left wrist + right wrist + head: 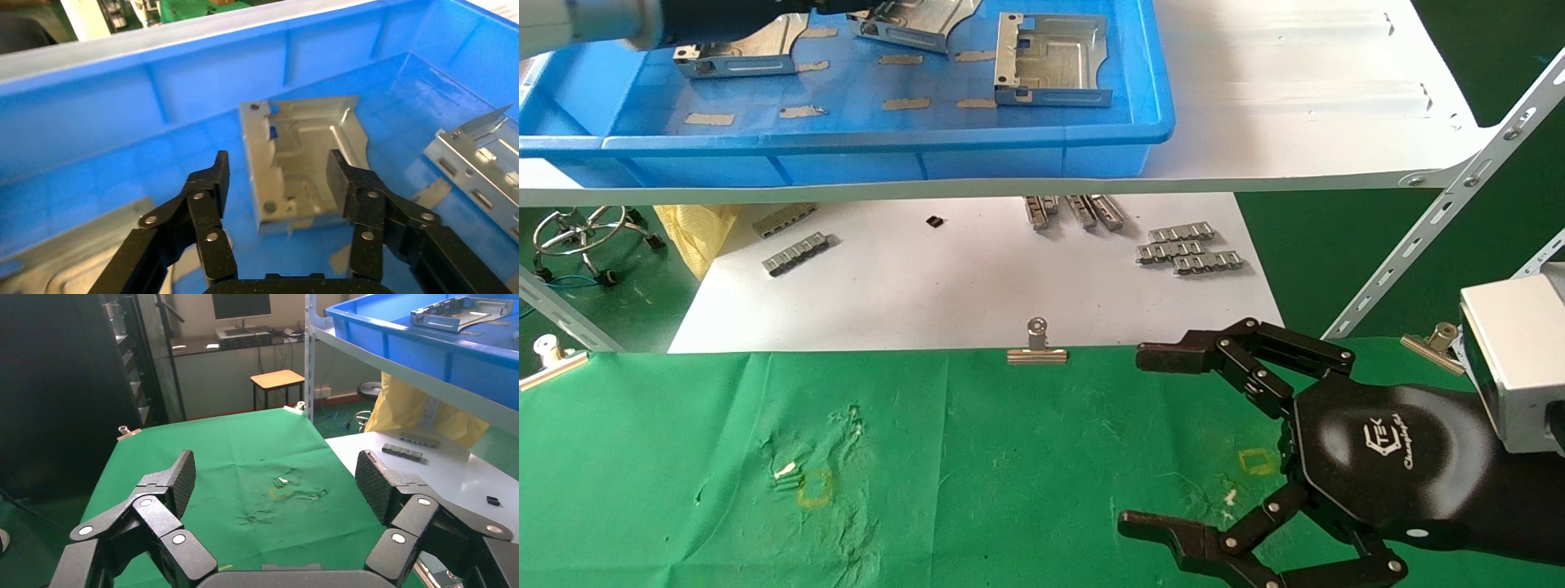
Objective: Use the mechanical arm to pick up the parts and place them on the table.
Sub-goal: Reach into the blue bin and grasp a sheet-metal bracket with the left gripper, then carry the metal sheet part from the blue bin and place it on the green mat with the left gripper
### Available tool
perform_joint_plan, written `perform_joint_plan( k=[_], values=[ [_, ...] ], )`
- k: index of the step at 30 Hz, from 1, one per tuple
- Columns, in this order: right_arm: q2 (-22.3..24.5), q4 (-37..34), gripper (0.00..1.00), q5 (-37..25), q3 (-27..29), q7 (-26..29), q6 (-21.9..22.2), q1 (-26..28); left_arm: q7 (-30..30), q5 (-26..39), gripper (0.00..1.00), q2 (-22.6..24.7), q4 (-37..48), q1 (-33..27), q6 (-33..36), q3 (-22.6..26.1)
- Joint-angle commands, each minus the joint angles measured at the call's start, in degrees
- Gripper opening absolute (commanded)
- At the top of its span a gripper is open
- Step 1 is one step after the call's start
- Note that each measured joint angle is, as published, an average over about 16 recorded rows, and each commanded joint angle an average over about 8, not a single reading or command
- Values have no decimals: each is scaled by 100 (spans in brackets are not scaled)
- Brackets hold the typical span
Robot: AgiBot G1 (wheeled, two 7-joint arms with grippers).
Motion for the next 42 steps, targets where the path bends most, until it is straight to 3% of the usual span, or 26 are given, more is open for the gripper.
perform_joint_plan(
  k=[1,6,28,42],
  values=[
    [0,0,100,0,0,0,0,0,49,29,62,69,-2,-5,-82,20],
    [0,0,100,0,0,0,0,0,120,200,0,251,54,-28,-415,137],
    [1,0,100,1,-2,-1,1,0,13,245,0,465,33,141,-952,174],
    [1,0,100,2,-2,-1,1,1,89,18,0,345,-215,128,-881,27]
  ],
)
